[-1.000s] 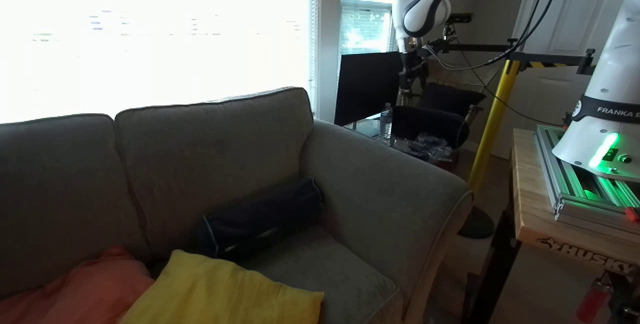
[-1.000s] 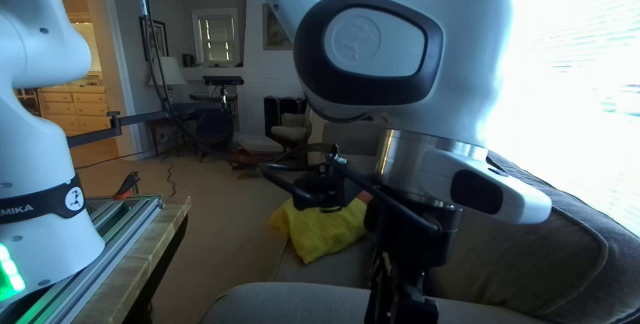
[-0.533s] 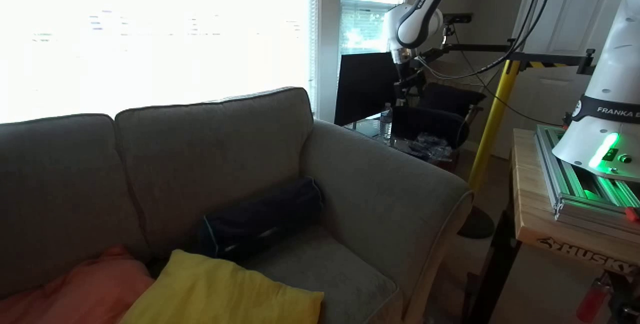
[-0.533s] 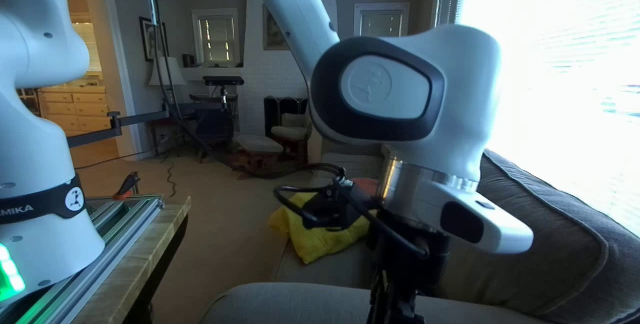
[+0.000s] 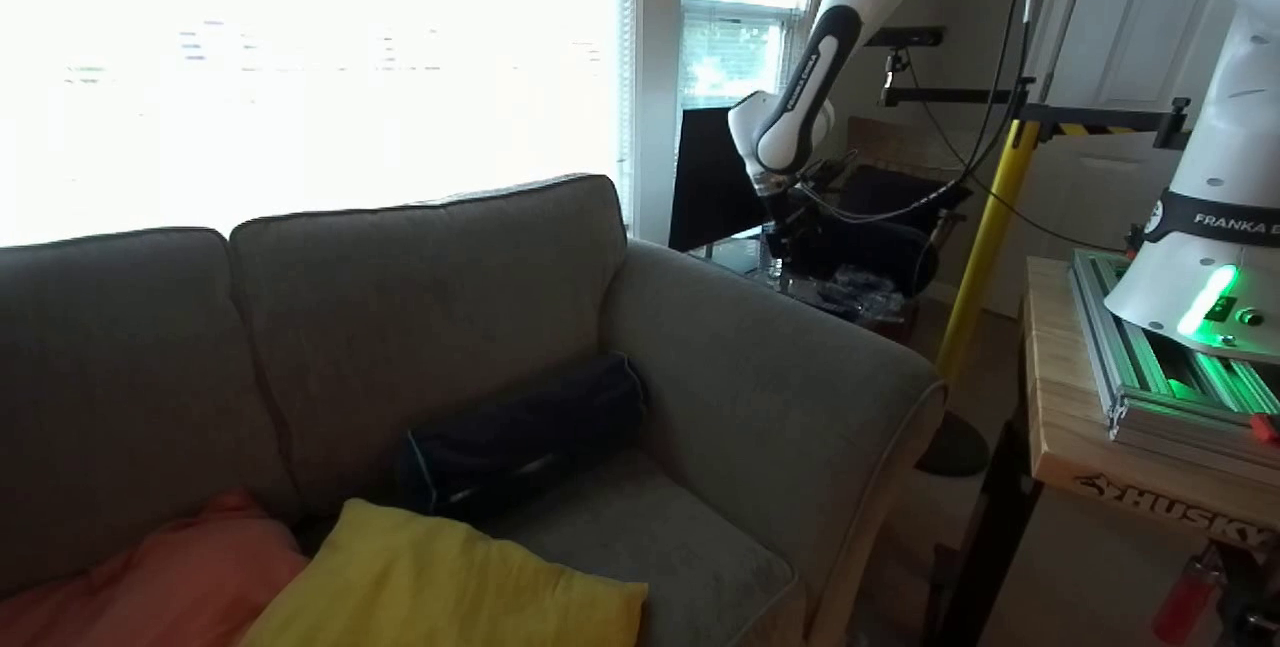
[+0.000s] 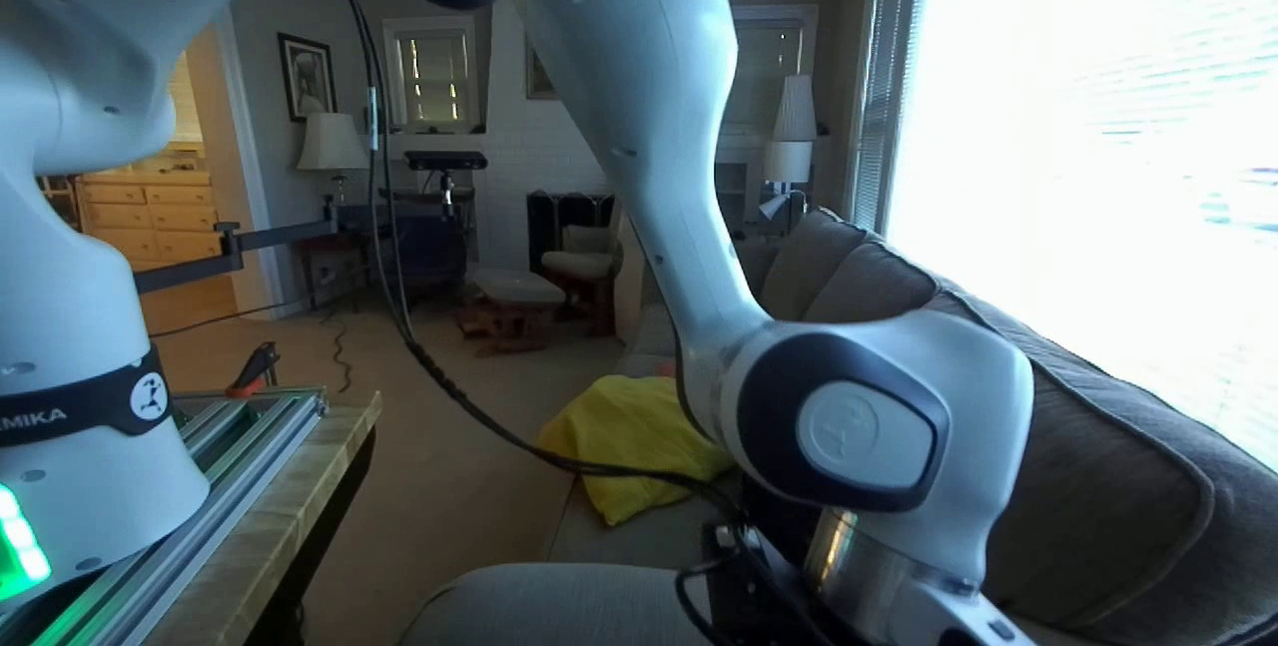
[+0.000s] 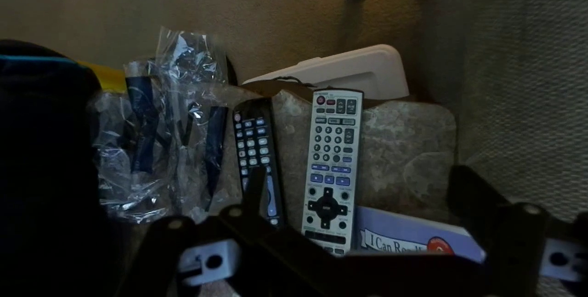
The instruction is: Pick up the grey remote control from the table and put it on the right armrest of the sofa.
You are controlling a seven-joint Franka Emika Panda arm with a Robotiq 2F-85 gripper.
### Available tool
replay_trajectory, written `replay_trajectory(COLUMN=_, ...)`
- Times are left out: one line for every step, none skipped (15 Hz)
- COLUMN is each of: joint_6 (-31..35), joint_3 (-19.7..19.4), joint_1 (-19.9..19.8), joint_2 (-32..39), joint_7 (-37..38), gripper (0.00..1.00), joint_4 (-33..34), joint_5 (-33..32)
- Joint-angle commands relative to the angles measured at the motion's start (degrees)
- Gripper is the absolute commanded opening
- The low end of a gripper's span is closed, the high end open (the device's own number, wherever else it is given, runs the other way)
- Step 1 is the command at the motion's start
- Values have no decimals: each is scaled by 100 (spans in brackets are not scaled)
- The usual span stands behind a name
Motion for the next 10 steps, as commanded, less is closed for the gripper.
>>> replay_trajectory(joint_6=-614, joint_3=-97, joint_1=-121, joint_2=1181, joint_7=-468, gripper=100, joint_4=1389, joint_5=37)
replay_trajectory(joint_6=-766, joint_3=-112, joint_1=-174, joint_2=1403, joint_7=-580, gripper=100, joint_4=1663, joint_5=45)
replay_trajectory(joint_6=-946, joint_3=-108, joint_1=-236, joint_2=1642, joint_7=-695, gripper=100, joint_4=1961, joint_5=62)
replay_trajectory(joint_6=-1125, joint_3=-97, joint_1=-286, joint_2=1847, joint_7=-818, gripper=100, joint_4=2244, joint_5=66)
replay_trajectory(joint_6=-1367, joint_3=-75, joint_1=-326, joint_2=2056, joint_7=-881, gripper=100, joint_4=2532, joint_5=104)
replay_trajectory(joint_6=-1661, joint_3=-51, joint_1=-365, joint_2=2234, joint_7=-936, gripper=100, joint_4=2797, joint_5=147)
replay_trajectory(joint_6=-1158, joint_3=-132, joint_1=-243, joint_2=1763, joint_7=-715, gripper=100, joint_4=2041, joint_5=56)
replay_trajectory(joint_6=-1330, joint_3=-122, joint_1=-275, joint_2=1928, joint_7=-749, gripper=100, joint_4=2267, joint_5=57)
replay_trajectory(joint_6=-1419, joint_3=-118, joint_1=-289, joint_2=2051, joint_7=-768, gripper=100, joint_4=2432, joint_5=59)
replay_trajectory(joint_6=-1457, joint_3=-117, joint_1=-290, joint_2=2124, joint_7=-775, gripper=100, joint_4=2531, joint_5=60)
